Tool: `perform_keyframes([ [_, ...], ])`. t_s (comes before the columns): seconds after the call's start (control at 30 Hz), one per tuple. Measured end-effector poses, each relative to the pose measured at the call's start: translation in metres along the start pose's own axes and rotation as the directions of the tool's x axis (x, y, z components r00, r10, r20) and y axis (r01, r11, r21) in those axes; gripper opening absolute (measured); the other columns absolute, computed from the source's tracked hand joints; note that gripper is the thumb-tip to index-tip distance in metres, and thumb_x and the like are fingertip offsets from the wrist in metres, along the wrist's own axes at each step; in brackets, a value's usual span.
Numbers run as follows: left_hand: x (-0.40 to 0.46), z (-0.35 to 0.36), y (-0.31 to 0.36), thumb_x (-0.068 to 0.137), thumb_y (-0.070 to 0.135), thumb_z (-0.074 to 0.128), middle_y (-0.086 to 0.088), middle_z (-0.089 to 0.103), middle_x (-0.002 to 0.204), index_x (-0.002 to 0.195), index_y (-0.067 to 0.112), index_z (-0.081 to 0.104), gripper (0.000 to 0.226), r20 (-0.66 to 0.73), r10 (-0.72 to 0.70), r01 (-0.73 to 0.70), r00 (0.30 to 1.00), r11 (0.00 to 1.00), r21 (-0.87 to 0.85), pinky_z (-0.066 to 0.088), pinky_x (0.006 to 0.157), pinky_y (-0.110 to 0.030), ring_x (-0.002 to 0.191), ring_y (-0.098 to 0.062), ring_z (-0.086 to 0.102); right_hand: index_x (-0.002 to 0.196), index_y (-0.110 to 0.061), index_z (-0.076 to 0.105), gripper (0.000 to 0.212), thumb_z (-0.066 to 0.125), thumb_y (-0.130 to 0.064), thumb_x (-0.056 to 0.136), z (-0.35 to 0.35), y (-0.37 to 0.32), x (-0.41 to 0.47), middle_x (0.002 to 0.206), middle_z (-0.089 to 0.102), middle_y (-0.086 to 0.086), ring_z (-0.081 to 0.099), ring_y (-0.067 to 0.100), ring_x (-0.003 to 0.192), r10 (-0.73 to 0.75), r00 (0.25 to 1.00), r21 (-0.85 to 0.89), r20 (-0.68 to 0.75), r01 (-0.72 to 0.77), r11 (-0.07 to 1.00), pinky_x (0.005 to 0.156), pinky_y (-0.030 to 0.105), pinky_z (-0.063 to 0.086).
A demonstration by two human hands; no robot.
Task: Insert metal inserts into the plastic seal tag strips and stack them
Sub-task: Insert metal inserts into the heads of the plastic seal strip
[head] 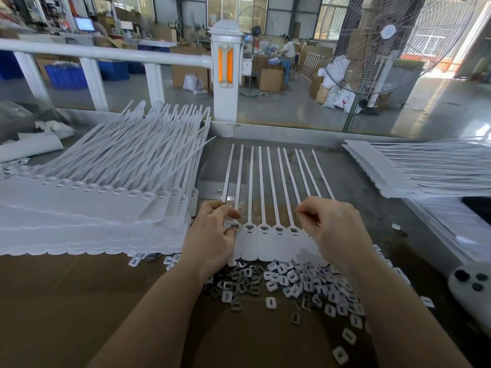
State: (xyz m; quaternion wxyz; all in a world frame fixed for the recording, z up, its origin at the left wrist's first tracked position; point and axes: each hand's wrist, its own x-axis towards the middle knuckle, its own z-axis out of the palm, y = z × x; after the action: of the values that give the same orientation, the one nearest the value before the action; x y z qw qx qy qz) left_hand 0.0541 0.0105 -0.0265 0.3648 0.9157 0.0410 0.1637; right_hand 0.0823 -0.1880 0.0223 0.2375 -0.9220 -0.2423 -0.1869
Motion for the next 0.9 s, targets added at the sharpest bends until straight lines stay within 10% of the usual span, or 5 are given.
perform_keyframes([
  [0.73, -0.001, 0.000, 0.000, 0.089, 0.016, 0.058, 0.014, 0.038, 0.110, 0.093, 0.035, 0.050, 0.021, -0.009, 0.015, -0.015, 1.000, 1.000, 0.020, 0.039, 0.093, -0.022, 0.098, -0.006, 0.046, 0.072, -0.008, 0.071, 0.011, 0.076, 0.002, 0.071, 0.008, 0.029, -0.018, 0.077, 0.067, 0.005, 0.063, 0.024, 0.074, -0.115, 0.993, -0.270, 0.014, 0.114, 0.956, 0.068, 0.033, 0.047],
  [0.9, 0.001, 0.001, -0.001, 0.090, 0.017, 0.058, 0.014, 0.039, 0.110, 0.098, 0.032, 0.056, 0.017, -0.006, 0.011, -0.011, 1.000, 1.000, 0.021, 0.036, 0.091, -0.018, 0.099, -0.005, 0.045, 0.104, -0.021, 0.071, 0.025, 0.058, -0.007, 0.088, 0.005, 0.033, -0.021, 0.105, 0.064, -0.006, 0.053, 0.016, 0.103, -0.063, 0.983, -0.314, 0.174, 0.116, 0.942, 0.087, 0.028, 0.033],
])
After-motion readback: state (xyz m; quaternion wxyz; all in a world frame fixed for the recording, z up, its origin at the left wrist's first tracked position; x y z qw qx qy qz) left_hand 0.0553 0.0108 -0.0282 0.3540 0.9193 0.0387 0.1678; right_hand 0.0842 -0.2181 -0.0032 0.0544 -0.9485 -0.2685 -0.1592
